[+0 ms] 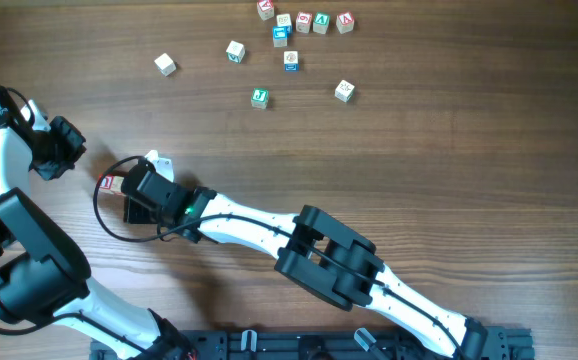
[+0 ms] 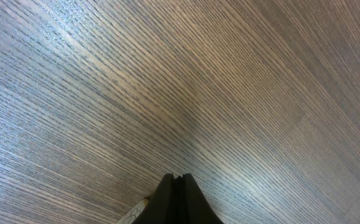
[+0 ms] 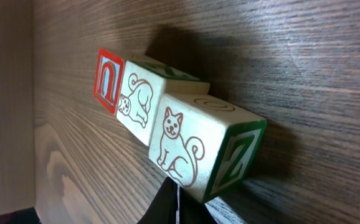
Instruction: Form a horizontal line
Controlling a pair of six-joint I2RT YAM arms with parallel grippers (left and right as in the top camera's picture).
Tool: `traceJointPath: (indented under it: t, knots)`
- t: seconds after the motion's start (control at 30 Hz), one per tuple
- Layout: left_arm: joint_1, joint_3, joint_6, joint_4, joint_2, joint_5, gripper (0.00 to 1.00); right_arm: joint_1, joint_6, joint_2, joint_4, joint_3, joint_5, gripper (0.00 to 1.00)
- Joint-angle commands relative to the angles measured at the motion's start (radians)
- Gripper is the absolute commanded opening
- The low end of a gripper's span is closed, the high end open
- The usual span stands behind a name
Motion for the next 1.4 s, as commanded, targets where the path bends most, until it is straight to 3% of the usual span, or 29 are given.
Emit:
traceJointPath:
  t: [0.0, 0.77, 0.97, 1.37]
  knots:
    - [0.005, 0.005, -0.006, 0.0, 0.019, 0.015, 0.04, -0.006, 0.014, 0.026, 0.006, 0.008, 0.03, 0.05]
    - [0.005, 0.005, -0.006, 0.0, 0.019, 0.014, 0.04, -0.007, 0.016, 0.039, 0.035, 0.008, 0.02, 0.05]
    - [0.005, 0.005, -0.005, 0.0, 0.019, 0.003, 0.04, -0.007, 0.015, 0.037, 0.029, 0.008, -0.063, 0.05]
    - [0.005, 0.005, -0.005, -0.005, 0.019, 0.003, 0.04, -0.009, 0.139, -0.037, -0.22, 0.011, 0.112, 0.05]
